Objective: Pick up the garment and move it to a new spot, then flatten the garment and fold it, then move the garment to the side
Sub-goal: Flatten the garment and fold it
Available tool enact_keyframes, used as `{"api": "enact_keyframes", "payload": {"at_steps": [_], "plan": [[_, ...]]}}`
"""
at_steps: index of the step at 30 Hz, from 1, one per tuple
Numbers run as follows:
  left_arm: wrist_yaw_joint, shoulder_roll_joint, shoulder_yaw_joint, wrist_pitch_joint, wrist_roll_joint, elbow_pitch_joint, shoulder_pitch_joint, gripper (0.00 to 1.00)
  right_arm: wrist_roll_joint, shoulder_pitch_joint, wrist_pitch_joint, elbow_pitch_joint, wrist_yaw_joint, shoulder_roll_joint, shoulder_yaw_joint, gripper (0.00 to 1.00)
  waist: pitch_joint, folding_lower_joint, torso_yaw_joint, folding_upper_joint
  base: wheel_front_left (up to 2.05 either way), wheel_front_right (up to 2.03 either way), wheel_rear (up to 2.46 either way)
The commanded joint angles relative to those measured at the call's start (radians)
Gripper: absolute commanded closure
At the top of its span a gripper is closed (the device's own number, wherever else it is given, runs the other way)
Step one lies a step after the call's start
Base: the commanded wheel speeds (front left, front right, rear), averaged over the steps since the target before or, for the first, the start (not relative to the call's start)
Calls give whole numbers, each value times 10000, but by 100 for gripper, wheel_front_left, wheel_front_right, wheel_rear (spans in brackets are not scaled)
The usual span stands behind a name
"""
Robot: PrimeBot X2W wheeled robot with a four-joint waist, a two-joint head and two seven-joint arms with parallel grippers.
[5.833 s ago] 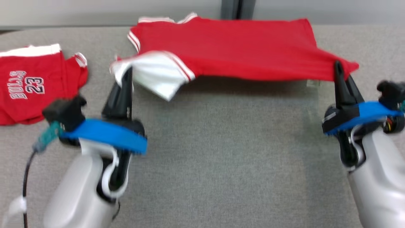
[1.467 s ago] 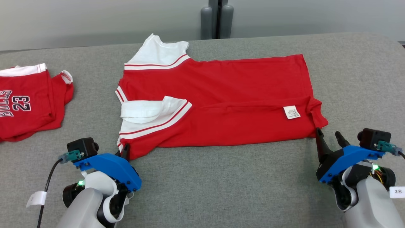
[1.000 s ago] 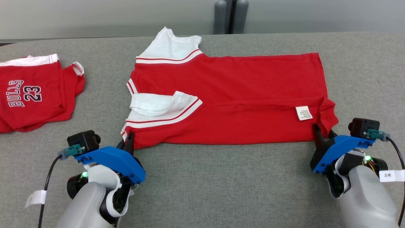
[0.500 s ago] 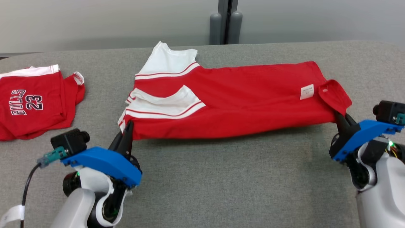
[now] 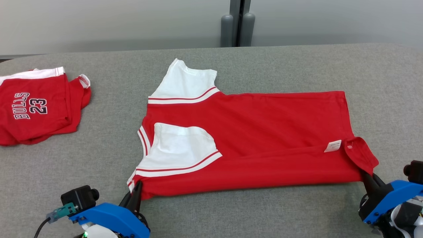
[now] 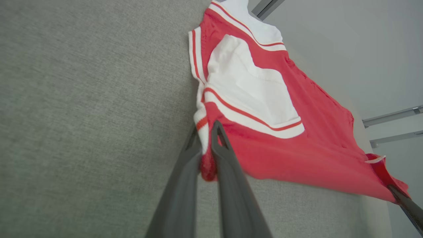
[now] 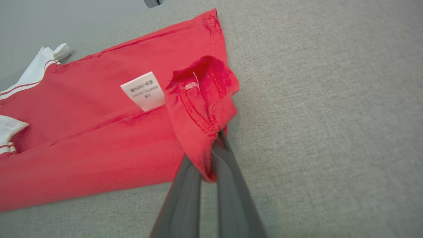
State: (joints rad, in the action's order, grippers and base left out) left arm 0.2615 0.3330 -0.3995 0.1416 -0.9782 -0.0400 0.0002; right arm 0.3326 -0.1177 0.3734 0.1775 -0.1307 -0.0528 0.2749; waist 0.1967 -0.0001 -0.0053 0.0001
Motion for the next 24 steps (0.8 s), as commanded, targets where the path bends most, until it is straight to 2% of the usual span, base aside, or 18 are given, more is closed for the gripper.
{"api": "enact_keyframes", "payload": {"at_steps": [1,2,4,5,6,7,8,9,13,18,24], "plan": [[65,14,2,41,-11,76,61,100,-34,222,-101,-2,-2,-6,117,100,6,1,7,-1,0,0,0],[101,-44,-2,39,-50,165,73,100,23,272,-159,56,-2,2,168,93,4,1,4,-1,0,0,0],[142,-91,-6,48,-79,386,77,100,250,374,-302,278,-2,12,144,57,-26,1,-24,-1,0,0,0],[166,-129,0,21,-104,483,88,100,360,421,-421,395,-2,5,145,29,-49,1,-43,-1,0,0,0],[196,-165,27,-4,-146,600,124,91,430,480,-535,512,-2,0,149,0,-79,1,-69,-1,0,0,0],[232,-160,22,31,-146,739,196,64,448,535,-661,625,-2,-1,162,0,-114,1,-98,-1,0,0,0],[264,-113,-28,82,-95,845,251,12,466,570,-778,741,-2,-2,168,0,-149,1,-124,-1,0,0,0],[309,-68,-47,97,-57,951,286,0,495,617,-902,857,-2,0,168,0,-192,1,-155,-1,0,0,0],[398,85,-73,72,13,1077,550,0,512,817,-1349,1205,-2,2,250,0,-379,1,-231,-1,0,0,0],[543,586,-95,97,427,700,452,0,383,942,-1752,1090,-2,6,407,0,-604,1,-283,-1,0,0,0],[402,1620,-222,803,1224,19,-996,0,159,521,-1665,271,-2,8,365,0,-652,1,-369,-1,0,0,0]]}}
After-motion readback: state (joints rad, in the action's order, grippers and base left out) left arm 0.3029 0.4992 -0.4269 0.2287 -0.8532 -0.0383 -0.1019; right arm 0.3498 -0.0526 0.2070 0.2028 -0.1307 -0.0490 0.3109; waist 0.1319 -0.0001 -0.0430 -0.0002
